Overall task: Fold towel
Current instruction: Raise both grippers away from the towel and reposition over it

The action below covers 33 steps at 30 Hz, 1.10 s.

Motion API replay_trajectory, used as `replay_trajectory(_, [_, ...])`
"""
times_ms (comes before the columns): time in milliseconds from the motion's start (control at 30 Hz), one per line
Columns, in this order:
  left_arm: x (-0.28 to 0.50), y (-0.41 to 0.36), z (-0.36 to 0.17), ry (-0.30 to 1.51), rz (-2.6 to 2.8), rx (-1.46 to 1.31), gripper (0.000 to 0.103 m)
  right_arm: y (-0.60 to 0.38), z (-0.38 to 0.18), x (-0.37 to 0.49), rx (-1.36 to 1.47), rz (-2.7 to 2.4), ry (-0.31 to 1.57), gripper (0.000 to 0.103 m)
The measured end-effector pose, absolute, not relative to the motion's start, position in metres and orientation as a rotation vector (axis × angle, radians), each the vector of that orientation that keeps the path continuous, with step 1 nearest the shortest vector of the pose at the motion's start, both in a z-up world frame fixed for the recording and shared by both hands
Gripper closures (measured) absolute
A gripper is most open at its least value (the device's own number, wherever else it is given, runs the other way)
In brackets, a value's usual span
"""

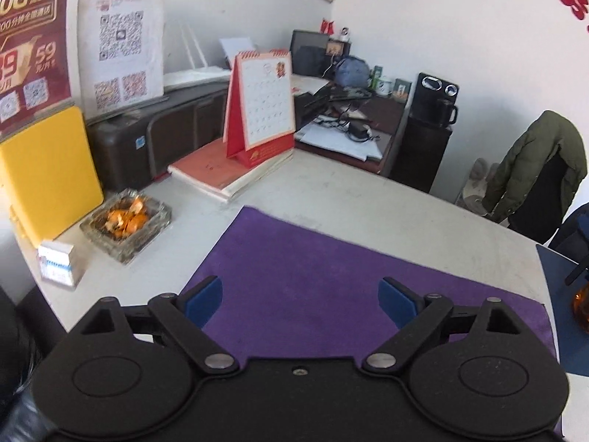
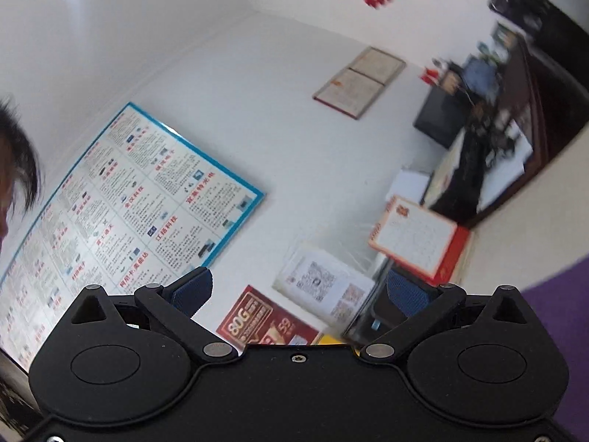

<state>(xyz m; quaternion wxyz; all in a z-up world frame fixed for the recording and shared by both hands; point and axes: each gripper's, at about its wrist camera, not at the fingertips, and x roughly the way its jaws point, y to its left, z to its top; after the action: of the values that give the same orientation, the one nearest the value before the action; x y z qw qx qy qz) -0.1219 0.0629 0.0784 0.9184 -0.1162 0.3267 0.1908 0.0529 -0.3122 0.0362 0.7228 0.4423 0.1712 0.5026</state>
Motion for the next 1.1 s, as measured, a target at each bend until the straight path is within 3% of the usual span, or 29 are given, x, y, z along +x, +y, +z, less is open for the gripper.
replay_trajectory(133, [-0.119,0.084,0.061,0.723,0.52,-0.261,0.012,-0.26,0.024,0.093,0.89,1.124,0.775,0.0])
replay_trajectory(167, [-0.118,0.09,0.058,0.732,0.548,-0.26,0.012,-0.255,0.028,0.09,0.875,1.129,0.76,0.0])
replay_trajectory(233, [-0.115,0.103,0.048,0.743,0.595,-0.257,0.012,-0.251,0.056,0.079,0.805,1.162,0.508,0.0])
replay_trajectory(300, [-0.111,0.114,0.039,0.75,0.63,-0.242,0.012,-0.242,0.077,0.073,0.745,1.177,0.373,0.0])
replay_trajectory(367, [-0.106,0.129,0.027,0.772,0.644,-0.248,0.012,-0.218,0.076,0.084,0.667,1.15,0.457,0.0])
replay_trajectory(467, [-0.099,0.152,0.008,0.81,0.655,-0.268,0.012,-0.175,0.061,0.097,0.477,1.041,0.749,0.0])
replay_trajectory(633, [-0.088,0.181,-0.02,0.862,0.621,-0.335,0.015,-0.135,0.063,0.088,0.354,1.021,0.61,0.0])
replay_trajectory(767, [-0.092,0.198,-0.035,0.87,0.554,-0.371,0.026,-0.09,0.06,0.098,0.172,0.986,0.65,0.0])
replay_trajectory(1000, [-0.095,0.215,-0.051,0.893,0.507,-0.385,0.029,-0.002,0.046,0.106,-0.087,0.964,0.603,0.0])
replay_trajectory(1100, [-0.098,0.222,-0.056,0.906,0.488,-0.405,0.036,0.022,0.038,0.104,-0.118,0.967,0.626,0.0])
